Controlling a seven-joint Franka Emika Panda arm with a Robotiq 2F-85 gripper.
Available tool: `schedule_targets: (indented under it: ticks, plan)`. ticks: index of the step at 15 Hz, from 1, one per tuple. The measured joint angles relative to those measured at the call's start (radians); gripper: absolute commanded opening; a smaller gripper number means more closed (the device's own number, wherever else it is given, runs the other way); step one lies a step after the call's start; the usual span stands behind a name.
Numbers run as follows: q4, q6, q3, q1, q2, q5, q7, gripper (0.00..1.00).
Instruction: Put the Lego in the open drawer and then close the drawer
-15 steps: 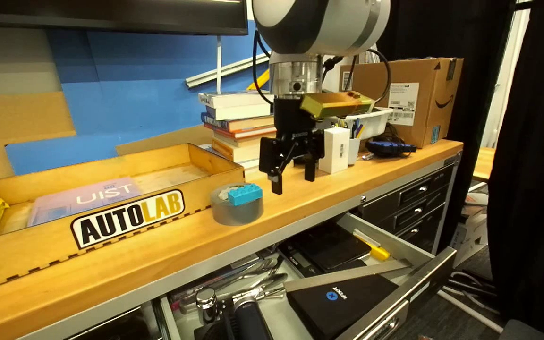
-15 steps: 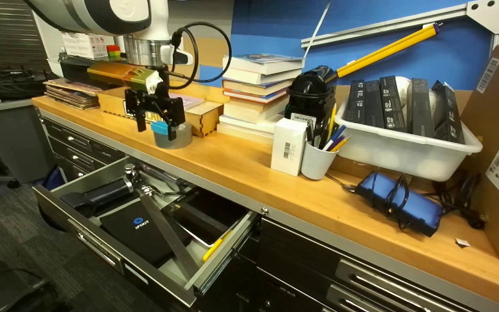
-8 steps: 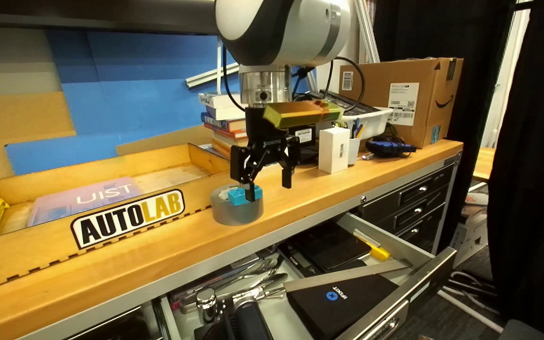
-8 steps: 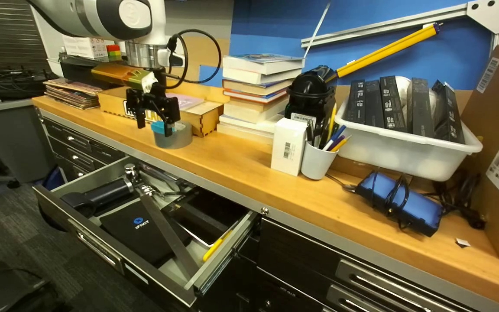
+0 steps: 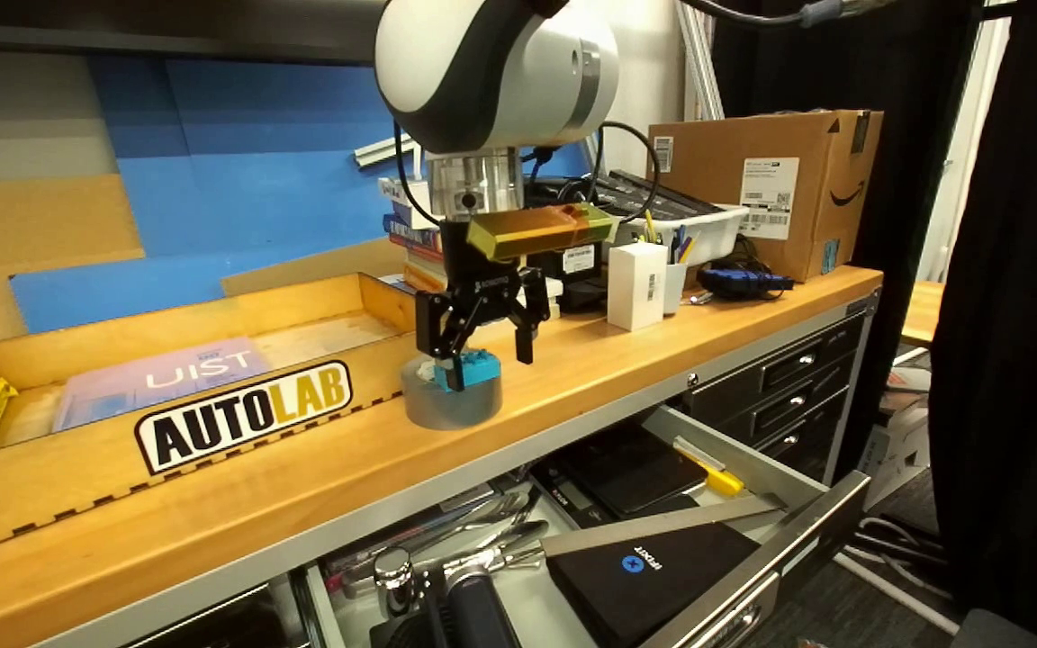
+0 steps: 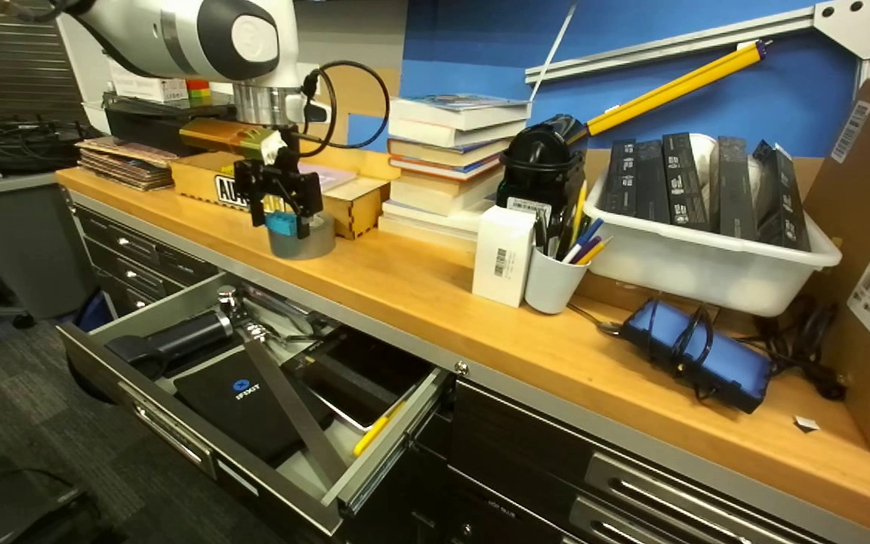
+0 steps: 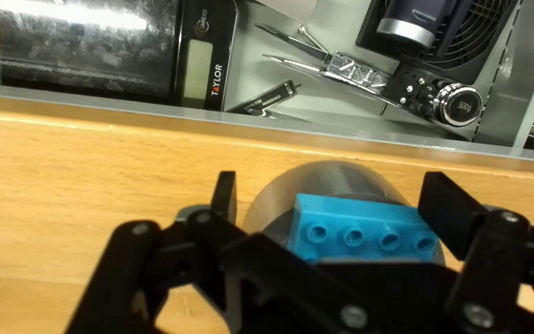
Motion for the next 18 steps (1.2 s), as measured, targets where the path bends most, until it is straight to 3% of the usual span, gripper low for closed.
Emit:
schedule_targets:
  ticks: [11, 18]
  plan:
    - [0.118, -0.154, 0.013, 0.007, 0.06, 0.026, -0.026, 1.0]
    - [0.17, -0.179, 0.015, 0.009, 0.105, 0.031, -0.03, 1.0]
